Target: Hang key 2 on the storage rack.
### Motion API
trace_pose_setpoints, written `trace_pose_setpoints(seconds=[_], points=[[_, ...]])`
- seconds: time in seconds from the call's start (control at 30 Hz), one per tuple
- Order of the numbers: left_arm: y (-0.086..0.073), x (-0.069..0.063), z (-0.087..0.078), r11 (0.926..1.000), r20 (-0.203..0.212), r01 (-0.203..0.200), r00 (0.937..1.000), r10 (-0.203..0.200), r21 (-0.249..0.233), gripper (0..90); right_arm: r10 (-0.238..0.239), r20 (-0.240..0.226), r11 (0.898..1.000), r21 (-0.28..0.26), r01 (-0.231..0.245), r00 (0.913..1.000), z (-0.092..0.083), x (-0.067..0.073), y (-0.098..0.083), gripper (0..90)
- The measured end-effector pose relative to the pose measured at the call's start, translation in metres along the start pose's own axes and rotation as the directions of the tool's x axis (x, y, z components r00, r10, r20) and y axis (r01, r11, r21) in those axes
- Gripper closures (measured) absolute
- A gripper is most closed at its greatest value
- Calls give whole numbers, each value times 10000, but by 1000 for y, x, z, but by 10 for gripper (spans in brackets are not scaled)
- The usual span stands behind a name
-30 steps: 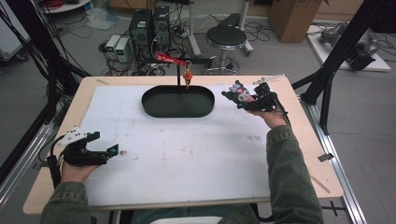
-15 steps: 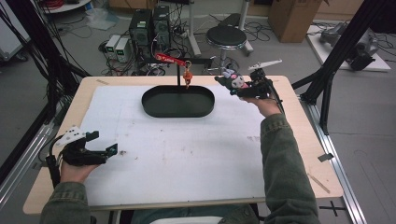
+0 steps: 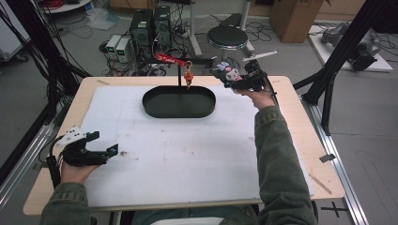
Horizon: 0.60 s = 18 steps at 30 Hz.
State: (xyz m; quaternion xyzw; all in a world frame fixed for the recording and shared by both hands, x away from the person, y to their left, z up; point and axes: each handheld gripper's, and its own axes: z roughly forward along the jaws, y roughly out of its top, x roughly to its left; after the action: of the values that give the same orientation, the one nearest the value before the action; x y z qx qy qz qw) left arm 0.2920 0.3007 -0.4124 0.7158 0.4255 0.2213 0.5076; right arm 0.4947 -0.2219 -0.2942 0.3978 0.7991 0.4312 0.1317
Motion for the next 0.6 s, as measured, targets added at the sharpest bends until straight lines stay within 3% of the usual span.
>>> trace_pose_setpoints(seconds=[0.3,0.6], points=[[0,0,0,10000,-8,20,10000,-20,-36,25,-167,-215,9999,26,167,9996,6,12,21,402],[0,1,0,9999,15,54,10000,-54,-98,24,-430,-321,9986,298,440,9986,26,25,40,402]])
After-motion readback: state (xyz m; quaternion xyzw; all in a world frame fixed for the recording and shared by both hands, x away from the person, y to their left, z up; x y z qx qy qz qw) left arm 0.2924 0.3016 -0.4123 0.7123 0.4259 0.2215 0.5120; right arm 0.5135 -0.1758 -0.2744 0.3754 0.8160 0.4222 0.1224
